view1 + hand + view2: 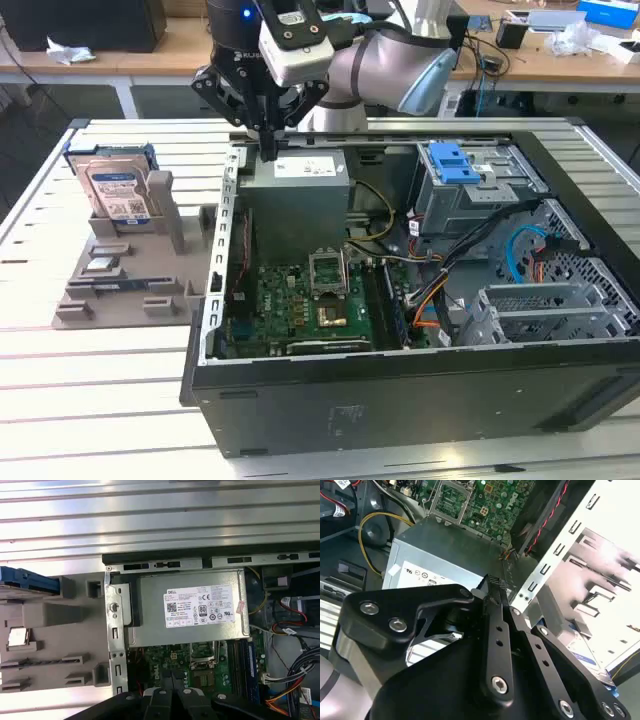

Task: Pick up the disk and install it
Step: 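Reach for the disk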

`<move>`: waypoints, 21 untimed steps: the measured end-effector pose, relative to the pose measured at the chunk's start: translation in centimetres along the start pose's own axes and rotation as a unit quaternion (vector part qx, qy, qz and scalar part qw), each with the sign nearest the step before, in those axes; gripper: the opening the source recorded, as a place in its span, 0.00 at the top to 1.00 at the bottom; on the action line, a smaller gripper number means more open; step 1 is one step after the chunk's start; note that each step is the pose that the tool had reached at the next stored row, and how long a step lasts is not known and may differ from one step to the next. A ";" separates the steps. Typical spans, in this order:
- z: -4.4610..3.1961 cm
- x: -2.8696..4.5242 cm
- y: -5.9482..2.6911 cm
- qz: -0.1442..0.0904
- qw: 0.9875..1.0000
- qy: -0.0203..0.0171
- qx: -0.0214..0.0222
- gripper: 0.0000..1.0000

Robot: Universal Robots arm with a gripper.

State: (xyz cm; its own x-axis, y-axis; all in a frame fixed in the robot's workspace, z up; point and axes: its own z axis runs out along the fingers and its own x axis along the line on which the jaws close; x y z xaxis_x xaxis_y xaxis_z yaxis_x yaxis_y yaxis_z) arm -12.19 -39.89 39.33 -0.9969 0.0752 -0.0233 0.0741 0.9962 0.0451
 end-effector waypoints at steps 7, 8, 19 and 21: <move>-0.06 2.23 -0.17 0.000 1.000 0.000 0.000 0.89; -0.07 2.58 -0.19 0.000 1.000 0.000 0.000 0.89; -0.15 5.75 -0.43 0.000 1.000 0.000 0.000 0.89; -0.17 6.34 -0.47 0.000 1.000 0.000 0.000 0.89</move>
State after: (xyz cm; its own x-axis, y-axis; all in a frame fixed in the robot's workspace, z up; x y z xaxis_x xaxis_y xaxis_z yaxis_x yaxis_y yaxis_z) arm -18.55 -39.88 39.33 -0.9969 0.0753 -0.0233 0.0742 0.9962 0.0451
